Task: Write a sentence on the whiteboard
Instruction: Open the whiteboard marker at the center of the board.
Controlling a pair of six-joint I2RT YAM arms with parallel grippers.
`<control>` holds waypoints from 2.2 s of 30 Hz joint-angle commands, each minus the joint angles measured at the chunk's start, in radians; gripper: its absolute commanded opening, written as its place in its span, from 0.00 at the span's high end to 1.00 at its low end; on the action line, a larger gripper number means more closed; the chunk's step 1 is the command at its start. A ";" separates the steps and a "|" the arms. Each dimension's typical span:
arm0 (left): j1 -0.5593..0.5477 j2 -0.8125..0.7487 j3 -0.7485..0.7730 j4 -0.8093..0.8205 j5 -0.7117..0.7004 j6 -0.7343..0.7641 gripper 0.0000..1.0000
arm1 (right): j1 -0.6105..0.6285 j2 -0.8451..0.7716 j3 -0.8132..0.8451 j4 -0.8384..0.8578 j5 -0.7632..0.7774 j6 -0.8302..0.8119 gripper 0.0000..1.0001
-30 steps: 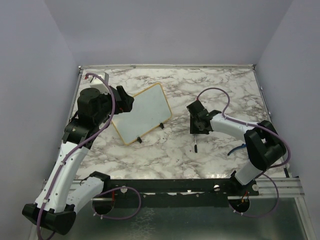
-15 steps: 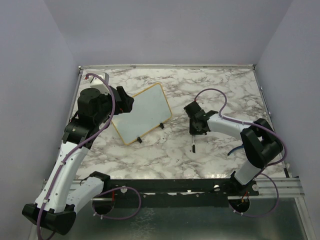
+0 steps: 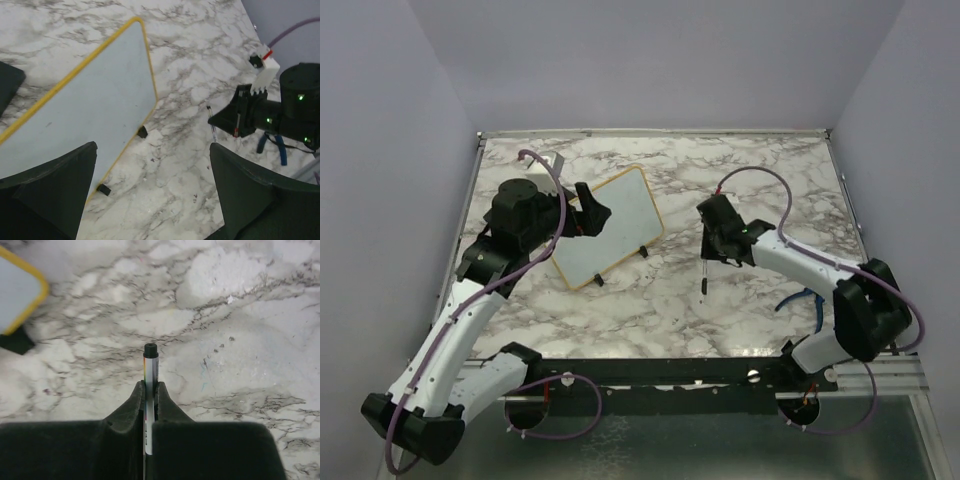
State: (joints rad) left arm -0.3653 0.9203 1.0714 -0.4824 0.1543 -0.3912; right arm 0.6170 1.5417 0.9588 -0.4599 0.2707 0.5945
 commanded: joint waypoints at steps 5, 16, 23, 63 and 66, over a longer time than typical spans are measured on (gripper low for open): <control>-0.297 0.042 -0.099 0.267 0.036 -0.125 0.05 | 0.008 -0.356 -0.024 0.219 -0.141 -0.023 1.00; -0.432 0.092 -0.254 0.695 0.204 -0.327 0.01 | 0.008 -0.677 -0.153 0.654 -0.446 -0.001 1.00; -0.468 0.118 -0.265 0.826 0.311 -0.351 0.07 | 0.008 -0.689 -0.217 0.880 -0.628 0.083 1.00; -0.489 0.092 -0.335 0.812 0.266 -0.269 1.00 | 0.009 -0.649 -0.159 0.757 -0.646 0.137 0.39; -0.490 0.100 -0.334 0.807 0.263 -0.265 1.00 | 0.009 -0.610 -0.141 0.736 -0.687 0.143 0.41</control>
State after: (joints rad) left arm -0.8513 1.0264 0.7277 0.3569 0.4728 -0.6952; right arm 0.6209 0.8913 0.7742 0.3767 -0.3962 0.7494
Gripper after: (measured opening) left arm 0.097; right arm 0.605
